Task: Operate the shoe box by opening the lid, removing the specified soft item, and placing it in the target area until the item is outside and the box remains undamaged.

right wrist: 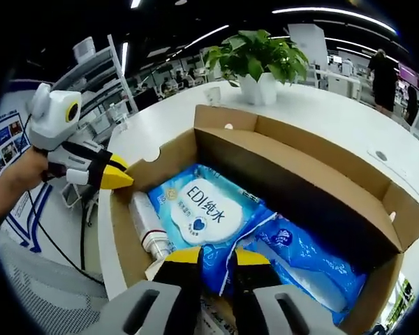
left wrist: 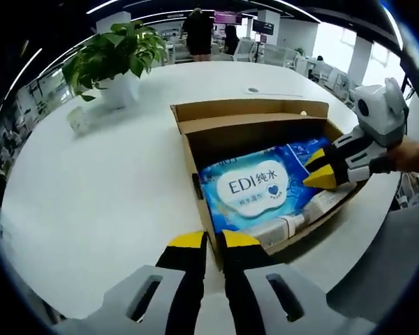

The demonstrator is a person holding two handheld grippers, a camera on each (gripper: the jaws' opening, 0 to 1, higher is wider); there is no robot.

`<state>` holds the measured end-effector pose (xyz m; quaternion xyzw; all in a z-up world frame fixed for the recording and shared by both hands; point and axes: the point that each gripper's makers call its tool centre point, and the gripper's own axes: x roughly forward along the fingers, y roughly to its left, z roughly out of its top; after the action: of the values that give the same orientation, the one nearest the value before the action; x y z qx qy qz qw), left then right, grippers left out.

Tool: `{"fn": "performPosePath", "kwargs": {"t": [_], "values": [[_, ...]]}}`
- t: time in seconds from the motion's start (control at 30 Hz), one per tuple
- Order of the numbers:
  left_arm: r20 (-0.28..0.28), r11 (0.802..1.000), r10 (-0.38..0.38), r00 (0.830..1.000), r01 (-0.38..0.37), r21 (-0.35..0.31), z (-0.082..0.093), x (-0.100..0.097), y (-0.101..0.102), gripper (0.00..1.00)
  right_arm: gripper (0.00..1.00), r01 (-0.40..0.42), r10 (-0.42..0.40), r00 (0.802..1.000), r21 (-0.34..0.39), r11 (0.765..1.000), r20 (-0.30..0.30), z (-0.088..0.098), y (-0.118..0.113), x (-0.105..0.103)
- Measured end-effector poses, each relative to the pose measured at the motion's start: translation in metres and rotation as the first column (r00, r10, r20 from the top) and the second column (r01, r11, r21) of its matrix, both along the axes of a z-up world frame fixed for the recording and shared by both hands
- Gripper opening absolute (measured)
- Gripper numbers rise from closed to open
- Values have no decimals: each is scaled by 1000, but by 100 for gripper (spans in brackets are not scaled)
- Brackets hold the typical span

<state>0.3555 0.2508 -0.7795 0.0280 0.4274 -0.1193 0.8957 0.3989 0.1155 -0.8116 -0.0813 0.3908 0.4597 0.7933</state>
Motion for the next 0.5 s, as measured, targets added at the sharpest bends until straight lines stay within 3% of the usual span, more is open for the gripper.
{"fn": "performPosePath", "kwargs": {"t": [0.2, 0.33, 0.5], "values": [[-1, 1000, 2, 1000, -2, 1, 0, 0, 0, 6, 11, 6, -5, 1000, -53, 999, 11, -8, 5, 4], [-2, 1000, 8, 1000, -8, -5, 0, 0, 0, 5, 0, 24, -21, 999, -98, 995, 40, -8, -1, 11], [0, 1000, 9, 1000, -9, -2, 1, 0, 1, 5, 0, 21, -19, 999, -82, 996, 29, -4, 1, 8]]}}
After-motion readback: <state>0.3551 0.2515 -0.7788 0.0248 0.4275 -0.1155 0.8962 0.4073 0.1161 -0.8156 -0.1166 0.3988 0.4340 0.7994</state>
